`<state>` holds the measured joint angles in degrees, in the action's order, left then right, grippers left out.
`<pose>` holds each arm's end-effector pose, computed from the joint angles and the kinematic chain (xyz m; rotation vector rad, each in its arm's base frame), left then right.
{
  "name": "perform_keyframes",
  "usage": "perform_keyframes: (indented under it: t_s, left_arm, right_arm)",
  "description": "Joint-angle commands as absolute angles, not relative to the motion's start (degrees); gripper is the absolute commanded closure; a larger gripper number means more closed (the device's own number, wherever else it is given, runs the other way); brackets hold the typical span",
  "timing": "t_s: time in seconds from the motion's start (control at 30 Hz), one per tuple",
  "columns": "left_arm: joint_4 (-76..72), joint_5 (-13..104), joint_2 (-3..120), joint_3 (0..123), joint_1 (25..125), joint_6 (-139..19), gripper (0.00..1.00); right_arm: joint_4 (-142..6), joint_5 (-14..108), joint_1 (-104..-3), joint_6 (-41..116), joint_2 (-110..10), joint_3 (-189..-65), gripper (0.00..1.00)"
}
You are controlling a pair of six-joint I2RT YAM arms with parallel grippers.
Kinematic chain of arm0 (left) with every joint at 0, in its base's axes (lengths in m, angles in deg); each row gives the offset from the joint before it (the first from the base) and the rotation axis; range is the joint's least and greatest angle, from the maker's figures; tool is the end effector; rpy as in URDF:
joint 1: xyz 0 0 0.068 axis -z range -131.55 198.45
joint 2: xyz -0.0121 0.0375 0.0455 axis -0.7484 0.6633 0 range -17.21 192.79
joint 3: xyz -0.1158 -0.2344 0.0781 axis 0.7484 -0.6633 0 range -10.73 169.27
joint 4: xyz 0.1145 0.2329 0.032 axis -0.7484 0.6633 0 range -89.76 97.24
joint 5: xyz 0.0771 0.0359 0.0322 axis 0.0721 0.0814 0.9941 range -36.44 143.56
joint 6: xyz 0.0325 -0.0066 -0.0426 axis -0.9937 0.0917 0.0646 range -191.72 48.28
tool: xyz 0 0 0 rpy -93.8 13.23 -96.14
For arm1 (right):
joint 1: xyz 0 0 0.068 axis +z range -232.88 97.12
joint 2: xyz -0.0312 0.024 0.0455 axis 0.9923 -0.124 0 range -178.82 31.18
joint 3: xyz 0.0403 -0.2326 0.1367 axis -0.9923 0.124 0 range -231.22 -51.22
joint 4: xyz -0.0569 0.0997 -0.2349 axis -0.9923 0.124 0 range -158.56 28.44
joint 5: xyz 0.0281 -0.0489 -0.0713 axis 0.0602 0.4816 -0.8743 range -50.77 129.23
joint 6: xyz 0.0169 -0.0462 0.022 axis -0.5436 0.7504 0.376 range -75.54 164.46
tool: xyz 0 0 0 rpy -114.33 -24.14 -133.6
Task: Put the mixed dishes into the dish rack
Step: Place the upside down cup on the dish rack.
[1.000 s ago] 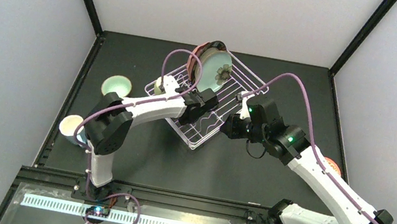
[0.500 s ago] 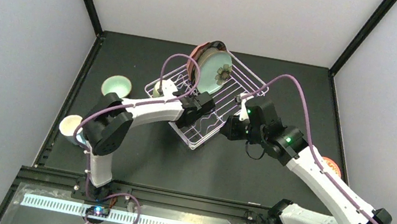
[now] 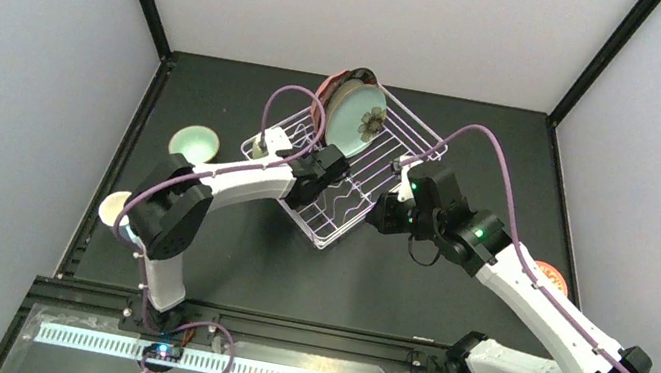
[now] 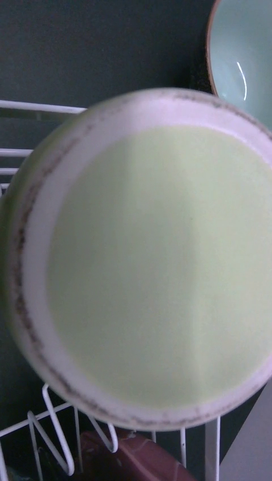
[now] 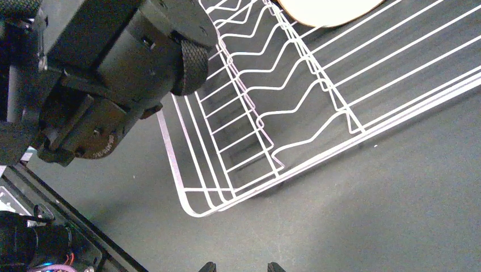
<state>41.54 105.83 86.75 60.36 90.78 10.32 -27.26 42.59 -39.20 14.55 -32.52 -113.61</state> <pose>0.2764 -0.2136 0.1949 -0.8902 2.0228 0.2338 0.1649 0.1603 0.3304 -0.3212 2.4017 0.6937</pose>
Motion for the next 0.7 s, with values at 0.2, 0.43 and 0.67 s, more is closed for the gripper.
perform_keyframes:
  t_s: [0.2, 0.43, 0.67]
  left_arm:
    - [29.8, 100.0, 91.0, 58.2, 88.2, 5.9, 0.99]
    - [27.9, 96.4, 93.0, 58.2, 88.1, 6.1, 0.99]
    - [27.4, 90.8, 94.6, 57.9, 88.1, 7.5, 0.99]
  right_arm:
    - [-27.7, 41.5, -39.5, 14.6, -32.6, -112.6, 0.49]
    - [-27.5, 40.8, -39.5, 15.1, -32.7, -112.5, 0.49]
    - [-28.0, 41.2, -39.9, 15.5, -33.3, -112.4, 0.49]
